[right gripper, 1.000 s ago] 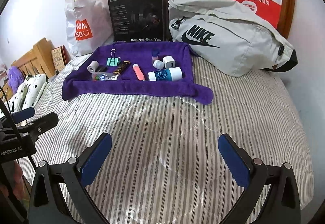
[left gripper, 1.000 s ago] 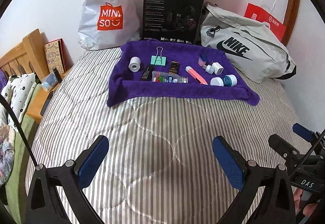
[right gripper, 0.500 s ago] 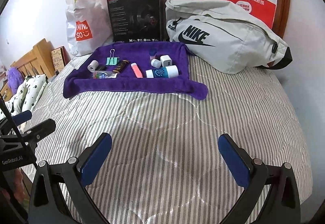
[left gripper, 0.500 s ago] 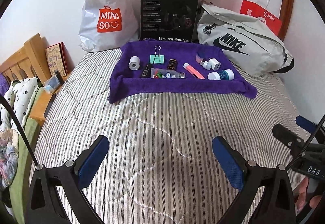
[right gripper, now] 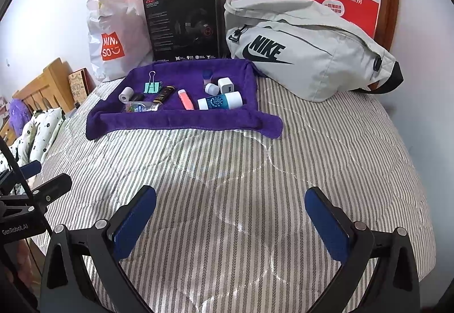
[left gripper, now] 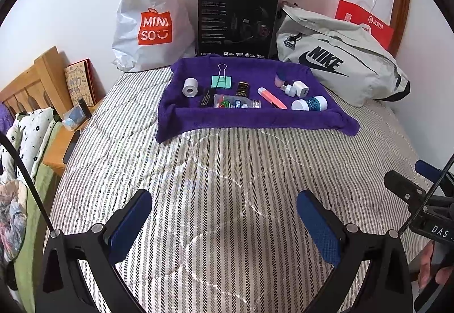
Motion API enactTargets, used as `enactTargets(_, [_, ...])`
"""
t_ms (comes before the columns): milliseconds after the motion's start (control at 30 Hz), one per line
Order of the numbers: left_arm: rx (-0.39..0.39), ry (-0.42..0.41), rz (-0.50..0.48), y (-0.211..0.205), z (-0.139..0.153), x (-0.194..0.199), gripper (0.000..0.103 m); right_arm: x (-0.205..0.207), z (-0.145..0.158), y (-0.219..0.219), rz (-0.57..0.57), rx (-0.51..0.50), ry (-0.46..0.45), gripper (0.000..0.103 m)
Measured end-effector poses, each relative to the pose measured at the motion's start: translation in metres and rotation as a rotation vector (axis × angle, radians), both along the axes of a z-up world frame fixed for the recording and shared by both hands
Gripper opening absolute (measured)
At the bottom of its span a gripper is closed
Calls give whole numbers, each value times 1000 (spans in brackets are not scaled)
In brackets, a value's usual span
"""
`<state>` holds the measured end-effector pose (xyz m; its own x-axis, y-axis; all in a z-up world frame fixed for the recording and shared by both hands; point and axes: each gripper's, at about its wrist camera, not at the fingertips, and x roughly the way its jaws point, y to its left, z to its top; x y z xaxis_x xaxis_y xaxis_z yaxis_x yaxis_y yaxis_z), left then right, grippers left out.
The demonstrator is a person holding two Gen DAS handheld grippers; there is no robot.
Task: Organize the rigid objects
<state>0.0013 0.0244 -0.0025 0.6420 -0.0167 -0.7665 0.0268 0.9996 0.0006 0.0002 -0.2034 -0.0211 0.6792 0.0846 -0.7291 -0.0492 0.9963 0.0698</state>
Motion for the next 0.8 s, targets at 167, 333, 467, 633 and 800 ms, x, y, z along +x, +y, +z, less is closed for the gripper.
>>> enactTargets(167, [-3, 1, 0, 1, 0, 0, 103, -1, 1, 0, 5, 1, -3, 103])
enactTargets(333, [-6, 10, -5, 1, -1, 0, 103, -1, 1, 0, 5, -3, -3, 103])
enactTargets(467, [-1, 8, -6, 0, -1, 0, 103, -2, 2, 1, 5, -6, -11, 103])
enactTargets(633, [1, 6, -4, -1, -1, 0, 103, -3, 4, 1, 7, -6, -11, 103])
enactTargets(800, [-1, 9, -1, 0, -1, 0, 103, -4, 5, 1, 9, -4, -15, 103])
